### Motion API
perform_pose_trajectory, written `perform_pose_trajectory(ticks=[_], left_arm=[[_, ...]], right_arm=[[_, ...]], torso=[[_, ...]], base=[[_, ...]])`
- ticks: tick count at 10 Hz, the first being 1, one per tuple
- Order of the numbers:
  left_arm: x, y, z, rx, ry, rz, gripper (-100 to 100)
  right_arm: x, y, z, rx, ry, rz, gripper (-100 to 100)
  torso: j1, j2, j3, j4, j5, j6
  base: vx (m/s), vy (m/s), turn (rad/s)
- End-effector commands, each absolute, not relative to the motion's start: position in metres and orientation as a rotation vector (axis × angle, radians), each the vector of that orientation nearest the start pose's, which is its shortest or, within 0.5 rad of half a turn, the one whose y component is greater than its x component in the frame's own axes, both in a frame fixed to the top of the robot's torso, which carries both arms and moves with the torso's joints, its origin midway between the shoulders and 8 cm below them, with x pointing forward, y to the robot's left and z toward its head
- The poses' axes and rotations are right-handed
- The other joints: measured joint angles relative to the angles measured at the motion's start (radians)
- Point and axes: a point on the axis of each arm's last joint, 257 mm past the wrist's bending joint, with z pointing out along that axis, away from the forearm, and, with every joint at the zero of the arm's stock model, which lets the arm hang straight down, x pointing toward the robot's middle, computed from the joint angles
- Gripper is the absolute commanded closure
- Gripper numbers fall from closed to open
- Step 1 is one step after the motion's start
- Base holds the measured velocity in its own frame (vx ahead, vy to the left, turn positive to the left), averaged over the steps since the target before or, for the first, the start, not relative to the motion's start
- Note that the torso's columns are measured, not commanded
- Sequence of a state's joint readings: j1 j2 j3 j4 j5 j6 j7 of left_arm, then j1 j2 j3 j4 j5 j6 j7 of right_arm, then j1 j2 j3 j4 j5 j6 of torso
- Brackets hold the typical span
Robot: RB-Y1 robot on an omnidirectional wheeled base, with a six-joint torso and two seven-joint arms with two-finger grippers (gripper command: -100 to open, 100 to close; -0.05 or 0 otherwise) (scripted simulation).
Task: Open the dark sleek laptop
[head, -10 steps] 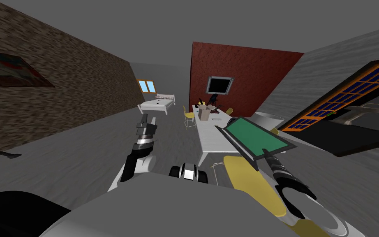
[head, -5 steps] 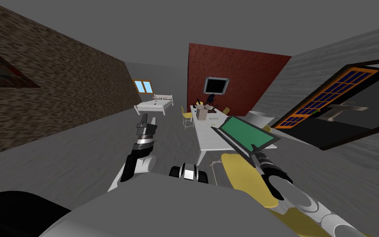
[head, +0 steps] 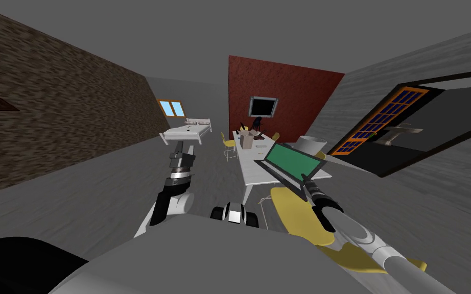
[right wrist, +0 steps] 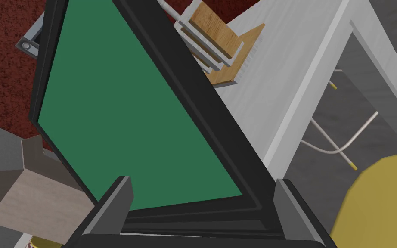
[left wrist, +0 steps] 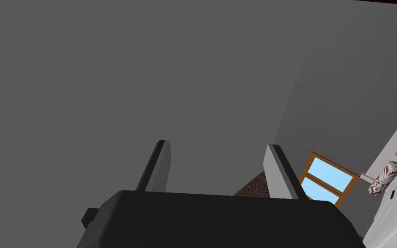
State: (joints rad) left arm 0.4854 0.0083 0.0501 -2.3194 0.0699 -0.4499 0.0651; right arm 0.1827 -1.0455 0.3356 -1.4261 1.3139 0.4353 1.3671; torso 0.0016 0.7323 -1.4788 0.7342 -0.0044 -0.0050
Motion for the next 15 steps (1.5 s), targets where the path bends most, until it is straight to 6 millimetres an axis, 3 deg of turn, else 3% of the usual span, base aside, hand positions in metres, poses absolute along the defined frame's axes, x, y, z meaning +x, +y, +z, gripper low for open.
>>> perform_pose_trajectory(ticks=[1, 3, 5, 8, 9, 10, 11, 12, 15], left_arm=[[0.341, 0.301, 0.038, -0.709, 0.552, -1.365, 0], [0.341, 0.301, 0.038, -0.709, 0.552, -1.365, 0], [0.341, 0.301, 0.038, -0.709, 0.552, -1.365, 0], [0.341, 0.301, 0.039, -0.709, 0.552, -1.365, 0], [0.341, 0.301, 0.039, -0.709, 0.552, -1.365, 0], [0.341, 0.301, 0.038, -0.709, 0.552, -1.365, 0], [0.341, 0.301, 0.038, -0.709, 0.552, -1.365, 0], [0.341, 0.301, 0.038, -0.709, 0.552, -1.365, 0], [0.341, 0.301, 0.039, -0.709, 0.552, -1.365, 0]], right_arm=[[0.458, -0.528, -0.277, -1.837, 1.211, -1.648, -100], [0.483, -0.498, -0.271, -1.837, 1.149, -1.618, -100], [0.501, -0.480, -0.260, -1.849, 1.083, -1.585, -100], [0.501, -0.480, -0.260, -1.897, 1.037, -1.618, -100], [0.520, -0.436, -0.259, -1.852, 1.010, -1.526, -100], [0.530, -0.412, -0.256, -1.833, 0.978, -1.493, -100], [0.547, -0.397, -0.236, -1.816, 0.925, -1.489, -100], [0.552, -0.386, -0.231, -1.834, 0.874, -1.475, -100], [0.552, -0.386, -0.231, -1.876, 0.827, -1.511, -100]], torso=[[-0.001, 0.000, 0.000, 0.001, 0.001, 0.001], [-0.006, 0.006, 0.004, 0.001, -0.002, 0.006], [-0.001, 0.003, 0.002, 0.002, 0.002, 0.000], [-0.001, 0.005, 0.002, 0.003, 0.005, 0.005], [-0.002, 0.006, 0.003, 0.004, 0.004, 0.005], [-0.006, 0.005, 0.003, 0.004, 0.003, 0.006], [-0.005, 0.006, 0.003, 0.004, 0.003, 0.005], [-0.001, 0.006, 0.003, 0.005, 0.005, 0.003], [0.000, 0.005, 0.003, 0.004, 0.005, 0.005]], base=[[0.005, -0.053, -0.378], [0.008, -0.057, -0.203], [-0.015, -0.002, 0.033], [0.003, 0.008, 0.006], [0.015, -0.067, -0.370], [0.004, -0.081, -0.378], [-0.010, -0.039, -0.055], [-0.008, -0.012, 0.053], [0.000, 0.009, 0.005]])
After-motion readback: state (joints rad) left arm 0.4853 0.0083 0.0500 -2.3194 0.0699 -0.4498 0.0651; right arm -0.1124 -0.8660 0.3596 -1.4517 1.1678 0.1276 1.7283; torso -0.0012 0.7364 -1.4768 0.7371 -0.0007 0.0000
